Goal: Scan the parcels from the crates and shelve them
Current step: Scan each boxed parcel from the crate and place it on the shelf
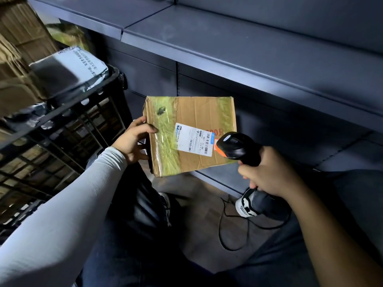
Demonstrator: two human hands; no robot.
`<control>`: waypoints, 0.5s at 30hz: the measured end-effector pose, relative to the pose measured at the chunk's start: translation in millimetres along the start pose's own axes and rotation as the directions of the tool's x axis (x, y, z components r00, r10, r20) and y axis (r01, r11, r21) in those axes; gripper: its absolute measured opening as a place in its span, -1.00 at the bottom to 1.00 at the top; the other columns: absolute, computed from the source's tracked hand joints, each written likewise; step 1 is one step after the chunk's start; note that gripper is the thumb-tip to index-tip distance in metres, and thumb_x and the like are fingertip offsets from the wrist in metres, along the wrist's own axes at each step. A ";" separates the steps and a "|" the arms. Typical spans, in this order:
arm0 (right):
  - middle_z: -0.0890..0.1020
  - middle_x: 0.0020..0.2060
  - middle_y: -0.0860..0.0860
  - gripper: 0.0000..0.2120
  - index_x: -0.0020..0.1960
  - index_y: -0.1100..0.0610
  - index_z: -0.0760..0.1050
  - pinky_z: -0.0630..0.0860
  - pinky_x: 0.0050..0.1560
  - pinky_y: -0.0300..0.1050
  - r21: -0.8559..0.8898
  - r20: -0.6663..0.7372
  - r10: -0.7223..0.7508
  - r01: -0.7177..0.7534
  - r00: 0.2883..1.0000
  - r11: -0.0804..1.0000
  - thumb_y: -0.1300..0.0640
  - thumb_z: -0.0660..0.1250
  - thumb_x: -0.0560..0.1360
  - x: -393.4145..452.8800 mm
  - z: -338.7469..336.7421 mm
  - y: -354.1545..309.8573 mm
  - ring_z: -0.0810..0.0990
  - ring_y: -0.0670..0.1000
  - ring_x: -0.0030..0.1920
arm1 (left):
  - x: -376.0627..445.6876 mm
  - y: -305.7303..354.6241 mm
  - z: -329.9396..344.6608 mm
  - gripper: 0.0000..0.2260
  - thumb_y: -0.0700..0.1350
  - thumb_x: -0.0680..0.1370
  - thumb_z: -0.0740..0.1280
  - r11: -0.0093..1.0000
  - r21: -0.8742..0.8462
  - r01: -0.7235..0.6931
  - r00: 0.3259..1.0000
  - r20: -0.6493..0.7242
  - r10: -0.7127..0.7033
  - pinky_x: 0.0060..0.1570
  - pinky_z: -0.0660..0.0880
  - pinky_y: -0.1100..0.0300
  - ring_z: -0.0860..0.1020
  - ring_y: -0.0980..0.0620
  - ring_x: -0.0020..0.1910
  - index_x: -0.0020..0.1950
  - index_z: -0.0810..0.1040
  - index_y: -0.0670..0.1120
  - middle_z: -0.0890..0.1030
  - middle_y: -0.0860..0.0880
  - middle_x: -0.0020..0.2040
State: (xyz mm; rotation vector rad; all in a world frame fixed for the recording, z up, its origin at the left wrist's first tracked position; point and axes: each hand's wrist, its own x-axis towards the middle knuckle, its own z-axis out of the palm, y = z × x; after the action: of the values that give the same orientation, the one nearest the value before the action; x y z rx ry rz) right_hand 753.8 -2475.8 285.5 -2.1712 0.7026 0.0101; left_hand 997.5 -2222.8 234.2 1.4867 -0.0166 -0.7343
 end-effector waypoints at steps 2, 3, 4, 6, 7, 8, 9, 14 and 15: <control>0.62 -0.46 0.17 -0.85 -0.18 0.26 0.53 0.40 -0.40 -0.16 0.021 -0.040 0.008 -0.007 0.999 1.000 0.17 0.42 0.41 2.0 1.9 0.3 0.50 -0.07 -0.58 | -5.6 1.9 1.5 -0.42 -0.09 0.32 0.42 1.000 -0.004 -0.005 1.000 0.002 0.005 0.11 0.52 -0.34 0.54 -0.09 0.13 0.36 0.54 0.08 0.62 -0.03 0.11; 0.63 -0.43 0.16 -0.82 -0.19 0.23 0.54 0.42 -0.39 -0.11 0.028 -0.066 0.006 -0.005 0.998 1.000 0.11 0.43 0.39 4.4 3.8 1.7 0.48 -0.05 -0.55 | -8.7 3.1 2.2 -0.44 -0.09 0.33 0.42 1.000 -0.012 -0.006 1.000 0.007 0.006 0.13 0.50 -0.38 0.54 -0.10 0.12 0.35 0.55 0.07 0.61 -0.04 0.09; 0.63 -0.43 0.11 -0.80 -0.20 0.19 0.53 0.48 -0.37 -0.04 0.035 -0.090 0.002 0.001 0.996 0.999 0.06 0.44 0.36 6.7 5.8 3.2 0.48 -0.03 -0.51 | -11.3 4.5 2.1 -0.44 -0.09 0.33 0.42 1.000 -0.026 -0.004 1.000 0.008 0.004 0.13 0.48 -0.42 0.54 -0.11 0.11 0.35 0.54 0.07 0.61 -0.05 0.09; 0.61 -0.44 -0.03 -0.80 -0.18 0.11 0.55 0.61 -0.27 0.09 0.067 -0.139 -0.002 0.011 0.990 0.998 0.02 0.50 0.39 12.2 10.8 6.5 0.54 -0.03 -0.43 | -16.8 8.4 1.4 -0.42 -0.09 0.34 0.44 0.998 -0.057 0.014 1.000 0.013 -0.013 0.10 0.50 -0.47 0.54 -0.13 0.13 0.37 0.53 0.08 0.60 -0.06 0.13; 0.62 -0.42 -0.09 -0.82 -0.17 0.08 0.57 0.64 -0.22 0.11 0.093 -0.172 -0.007 0.023 0.985 0.995 0.03 0.53 0.43 14.7 13.2 6.7 0.58 -0.05 -0.39 | -19.7 11.2 1.0 -0.44 -0.09 0.34 0.44 0.997 -0.069 0.026 0.999 0.021 -0.024 0.08 0.53 -0.46 0.55 -0.13 0.14 0.36 0.54 0.09 0.59 -0.07 0.15; 0.64 -0.40 -0.13 -0.84 -0.16 0.05 0.58 0.68 -0.20 0.09 0.121 -0.217 -0.005 0.032 0.976 0.992 0.03 0.54 0.45 18.0 15.0 7.2 0.62 -0.07 -0.35 | -22.8 14.9 1.0 -0.50 -0.08 0.36 0.44 0.996 -0.075 0.037 0.999 0.036 -0.035 0.06 0.56 -0.41 0.55 -0.13 0.14 0.31 0.58 0.09 0.59 -0.07 0.16; 0.66 -0.36 -0.12 -0.85 -0.14 0.03 0.60 0.68 -0.22 0.04 0.161 -0.274 0.004 0.041 0.962 0.986 0.03 0.56 0.46 20.5 15.1 4.4 0.64 -0.07 -0.32 | -27.9 20.4 1.0 -0.59 -0.07 0.38 0.43 0.996 -0.079 0.048 0.998 0.054 -0.044 0.05 0.58 -0.36 0.57 -0.13 0.11 0.23 0.61 0.11 0.60 -0.07 0.15; 0.68 -0.21 -0.10 -0.86 0.07 0.07 0.62 0.49 -0.48 -0.34 0.547 -0.280 0.166 0.015 0.946 0.837 0.10 0.51 0.54 28.3 8.3 -7.1 0.59 -0.27 -0.46 | -48.2 46.8 -17.8 -0.50 0.03 0.29 0.50 0.973 -0.081 0.216 0.975 0.071 -0.211 -0.04 0.64 -0.25 0.71 -0.15 -0.13 0.23 0.61 0.01 0.63 -0.11 0.08; 0.70 -0.26 -0.09 -0.86 0.04 0.09 0.65 0.52 -0.43 -0.28 0.619 -0.237 0.197 -0.008 0.951 0.786 0.08 0.52 0.53 28.0 8.3 -8.7 0.61 -0.23 -0.47 | -50.9 50.5 -21.1 -0.41 0.07 0.23 0.53 0.971 -0.047 0.236 0.970 0.066 -0.233 0.05 0.61 -0.27 0.71 -0.17 -0.06 0.26 0.61 0.03 0.64 -0.12 0.14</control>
State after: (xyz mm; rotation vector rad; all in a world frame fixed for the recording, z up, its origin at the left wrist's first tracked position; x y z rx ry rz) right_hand 783.6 -2478.9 279.6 -1.5092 0.8507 -0.4355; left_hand 988.6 -2185.5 298.4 1.4284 0.1346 -0.9637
